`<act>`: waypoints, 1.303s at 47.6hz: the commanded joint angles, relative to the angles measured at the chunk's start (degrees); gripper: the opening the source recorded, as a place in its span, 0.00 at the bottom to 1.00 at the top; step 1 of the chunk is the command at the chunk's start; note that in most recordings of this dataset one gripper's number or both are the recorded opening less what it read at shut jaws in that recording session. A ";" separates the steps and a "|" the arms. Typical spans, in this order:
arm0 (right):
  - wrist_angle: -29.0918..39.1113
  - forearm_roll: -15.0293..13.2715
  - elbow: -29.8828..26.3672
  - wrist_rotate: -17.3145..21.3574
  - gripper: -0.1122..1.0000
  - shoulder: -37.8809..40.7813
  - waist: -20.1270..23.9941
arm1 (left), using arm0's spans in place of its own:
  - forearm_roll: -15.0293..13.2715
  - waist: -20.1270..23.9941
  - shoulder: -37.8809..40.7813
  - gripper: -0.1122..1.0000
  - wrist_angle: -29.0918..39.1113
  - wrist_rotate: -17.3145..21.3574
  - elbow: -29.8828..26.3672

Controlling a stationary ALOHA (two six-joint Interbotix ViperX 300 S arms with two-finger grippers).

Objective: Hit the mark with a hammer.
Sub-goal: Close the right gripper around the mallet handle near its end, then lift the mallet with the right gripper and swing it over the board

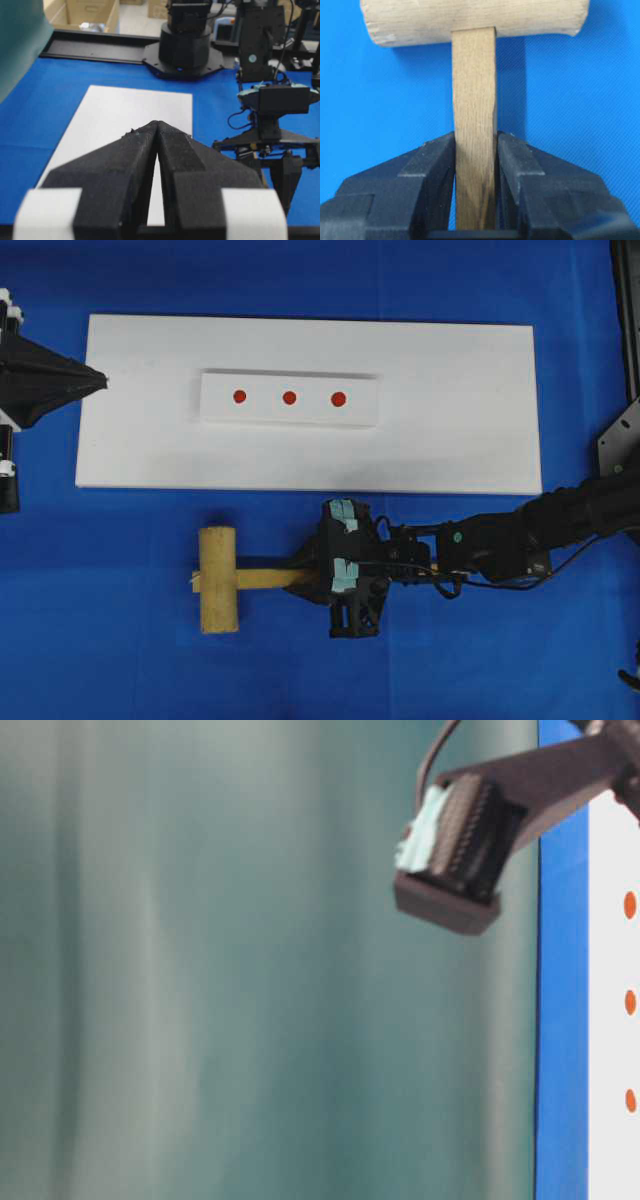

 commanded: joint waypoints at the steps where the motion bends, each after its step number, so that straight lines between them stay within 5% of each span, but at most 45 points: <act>1: -0.09 0.00 -0.18 -0.26 0.19 -4.22 0.00 | 0.00 0.18 0.35 0.12 -0.26 0.00 -0.62; 16: 0.09 0.00 3.16 -1.23 0.19 -13.97 -2.20 | 0.00 0.18 0.00 0.12 -0.26 -0.09 -0.70; 28: 5.62 0.00 3.43 -5.80 0.19 -22.68 -3.25 | -0.09 0.18 -0.53 0.12 -0.26 -0.09 -0.79; 40: 6.33 0.00 2.99 -6.94 0.19 -23.73 -5.54 | -0.09 0.18 -0.79 0.12 -0.26 -0.18 -0.79; 62: 9.14 -0.26 3.43 -15.29 0.19 -25.14 -19.51 | 0.00 0.18 -0.35 0.12 -0.26 -2.02 -0.62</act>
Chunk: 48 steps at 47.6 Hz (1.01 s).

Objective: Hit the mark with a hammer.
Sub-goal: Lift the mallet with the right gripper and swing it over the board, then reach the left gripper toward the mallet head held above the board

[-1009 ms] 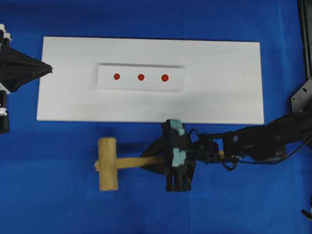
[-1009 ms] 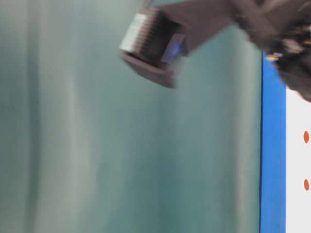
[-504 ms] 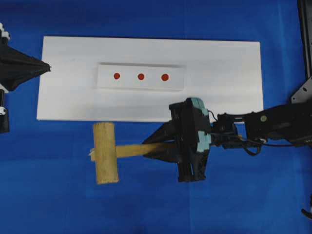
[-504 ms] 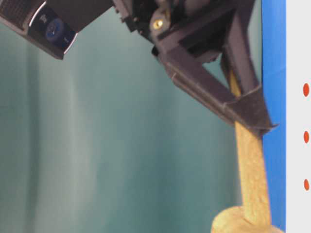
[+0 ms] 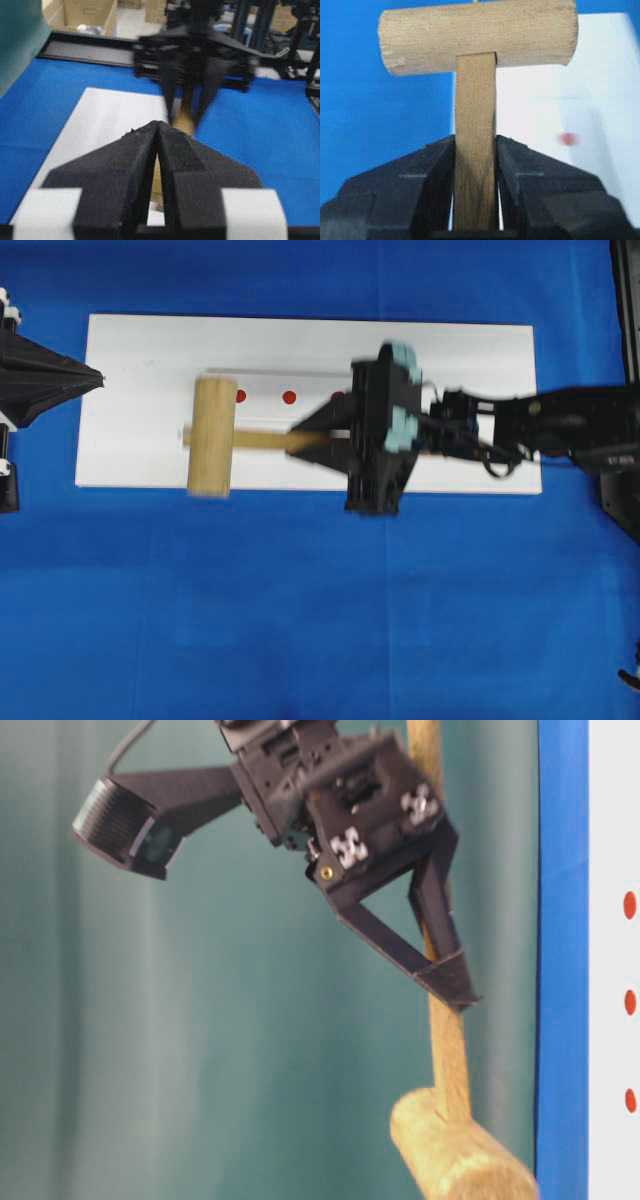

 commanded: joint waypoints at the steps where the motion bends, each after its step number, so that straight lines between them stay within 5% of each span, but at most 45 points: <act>1: 0.35 -0.18 -0.97 -1.76 0.19 -1.85 -2.02 | 0.00 0.18 0.35 0.12 -0.26 -0.09 -0.70; 17: 0.88 -0.35 -1.23 -5.71 0.19 -1.93 -4.31 | 0.00 0.18 0.35 0.12 -0.26 -0.09 -0.70; 25: 0.44 -3.25 -1.41 -10.37 0.19 -2.46 -4.39 | 0.00 0.18 0.09 0.12 -0.26 -0.18 -0.70; 35: -2.11 -7.12 -2.02 -21.97 0.19 -2.90 -4.92 | -0.09 0.18 -0.26 0.12 -0.26 -0.35 -0.79; 48: -10.81 -7.65 -1.85 -41.92 0.19 -2.90 -5.36 | -0.09 0.18 -1.05 0.12 -0.26 -2.29 -0.79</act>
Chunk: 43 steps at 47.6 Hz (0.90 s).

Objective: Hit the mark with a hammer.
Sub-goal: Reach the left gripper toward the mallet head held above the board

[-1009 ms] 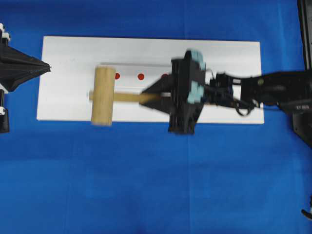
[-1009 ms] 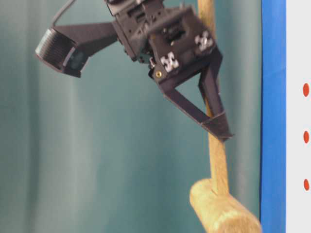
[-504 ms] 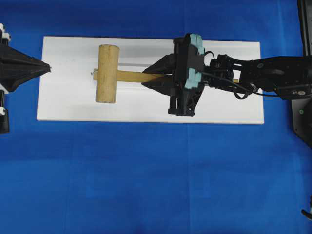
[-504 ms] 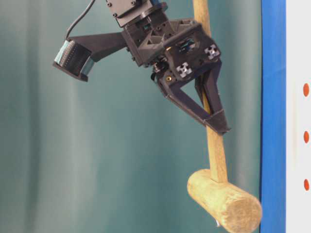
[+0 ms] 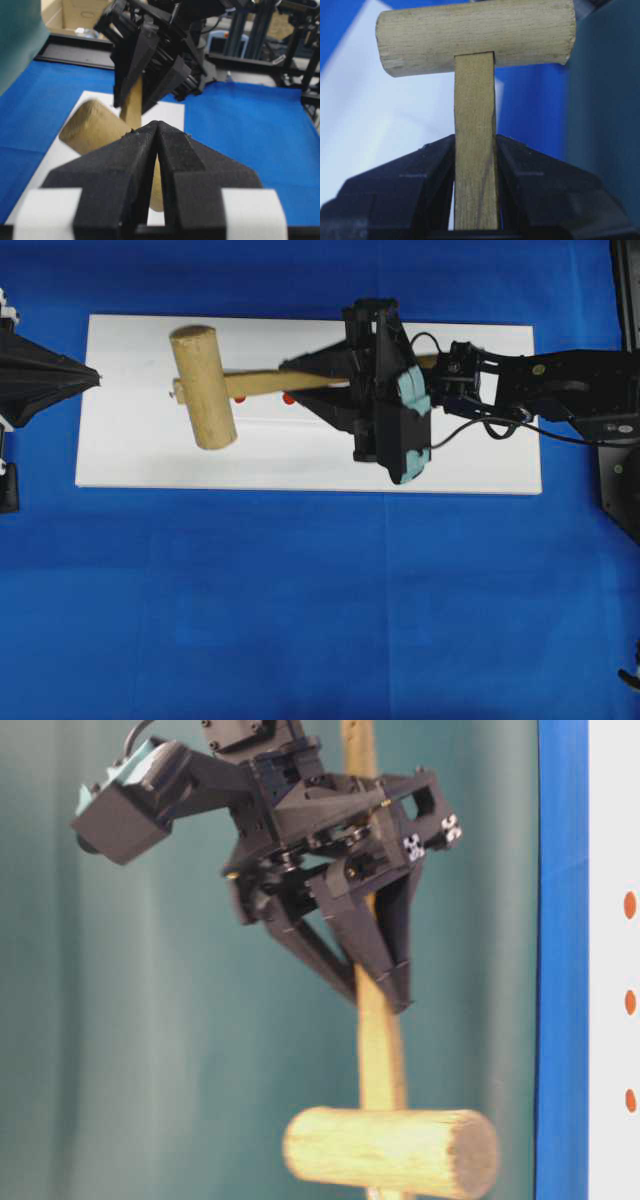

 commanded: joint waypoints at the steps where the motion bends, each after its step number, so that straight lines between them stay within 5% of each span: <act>1: -4.22 -0.18 -1.76 -5.01 0.19 -2.02 -0.09 | 0.00 0.18 -0.09 0.12 -0.26 -0.53 -0.88; 11: -8.00 -0.18 -1.67 -11.95 0.19 -2.02 0.00 | 0.00 0.18 -0.09 0.12 -0.26 -1.32 -0.79; 38: -9.14 -0.18 -1.49 -12.92 0.19 -2.02 0.44 | -0.18 0.97 0.18 0.12 0.00 -3.96 -0.88; 43: -9.23 -0.18 -1.49 -12.92 0.19 -2.02 0.44 | -0.26 2.46 0.35 0.26 0.00 -6.06 -0.79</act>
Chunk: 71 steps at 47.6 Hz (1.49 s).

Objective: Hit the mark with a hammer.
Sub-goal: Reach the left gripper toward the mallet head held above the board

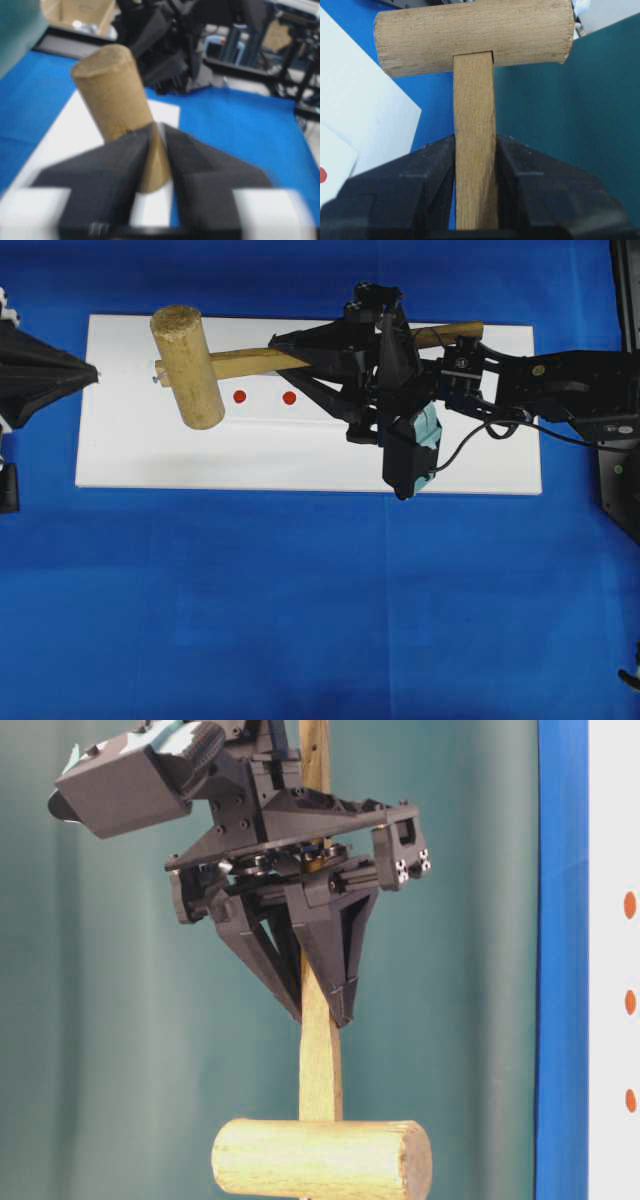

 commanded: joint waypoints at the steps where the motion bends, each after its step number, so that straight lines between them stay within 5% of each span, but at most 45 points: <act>1: -1.14 -0.18 -1.49 0.18 0.19 -1.93 0.18 | -0.18 1.32 0.53 0.31 -0.18 -1.41 -0.79; 9: -1.14 -0.18 -1.49 0.18 0.19 -1.93 0.26 | -0.18 3.78 1.05 0.77 -0.26 -5.89 -0.70; 14: -1.14 -0.18 -1.49 0.18 0.19 -1.93 0.26 | -0.18 3.96 1.76 0.93 -0.97 -7.29 -0.88; 46: -1.85 -0.09 -1.49 0.18 0.19 -1.93 0.62 | -0.35 4.57 21.18 0.94 -15.03 -9.93 -7.56; 71: -1.85 0.00 -1.49 0.18 0.19 -2.02 0.70 | -0.26 4.66 29.53 0.94 -14.94 -13.27 -12.83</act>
